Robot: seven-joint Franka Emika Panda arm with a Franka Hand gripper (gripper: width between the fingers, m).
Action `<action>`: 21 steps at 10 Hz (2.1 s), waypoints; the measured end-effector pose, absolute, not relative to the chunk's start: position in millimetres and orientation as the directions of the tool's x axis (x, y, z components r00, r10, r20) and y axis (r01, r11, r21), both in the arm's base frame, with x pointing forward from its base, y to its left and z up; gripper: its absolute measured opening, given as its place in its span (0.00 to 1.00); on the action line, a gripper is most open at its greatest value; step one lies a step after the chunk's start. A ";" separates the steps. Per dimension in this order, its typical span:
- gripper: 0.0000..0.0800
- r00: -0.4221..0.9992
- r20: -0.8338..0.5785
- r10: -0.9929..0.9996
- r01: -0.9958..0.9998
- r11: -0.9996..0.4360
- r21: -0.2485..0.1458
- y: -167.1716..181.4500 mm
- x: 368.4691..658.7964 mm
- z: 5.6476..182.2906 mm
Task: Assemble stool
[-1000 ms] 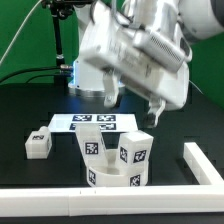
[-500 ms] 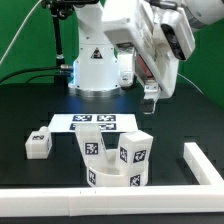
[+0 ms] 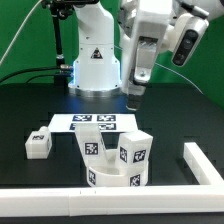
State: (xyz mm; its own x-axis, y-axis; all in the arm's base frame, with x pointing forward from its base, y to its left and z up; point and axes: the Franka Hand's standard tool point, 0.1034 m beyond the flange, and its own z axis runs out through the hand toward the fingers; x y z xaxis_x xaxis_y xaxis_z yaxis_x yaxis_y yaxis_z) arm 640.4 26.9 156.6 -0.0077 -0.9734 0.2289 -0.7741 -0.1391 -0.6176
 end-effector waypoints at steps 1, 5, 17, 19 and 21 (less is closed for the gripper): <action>0.81 0.090 0.308 -0.947 -0.773 -0.261 -0.578 19.3 638.1 155.4; 0.81 0.103 0.343 -0.934 -0.772 -0.292 -0.564 11.3 635.8 153.2; 0.81 0.163 0.339 -0.927 -0.748 -0.340 -0.571 -2.6 642.7 189.0; 0.81 0.300 0.372 -0.878 -0.717 -0.465 -0.520 -10.1 644.0 198.0; 0.81 0.403 0.456 -0.793 -0.660 -0.597 -0.455 -7.8 646.9 197.0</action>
Offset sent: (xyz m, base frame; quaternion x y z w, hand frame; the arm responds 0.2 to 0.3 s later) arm 0.0000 0.0000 0.0000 0.0000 0.0000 0.0000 1.0000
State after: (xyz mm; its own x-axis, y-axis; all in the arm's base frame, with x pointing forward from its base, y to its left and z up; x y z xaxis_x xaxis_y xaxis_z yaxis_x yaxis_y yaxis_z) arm 646.9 -7.8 197.0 0.4031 -0.7934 0.4560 -0.6605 -0.5972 -0.4551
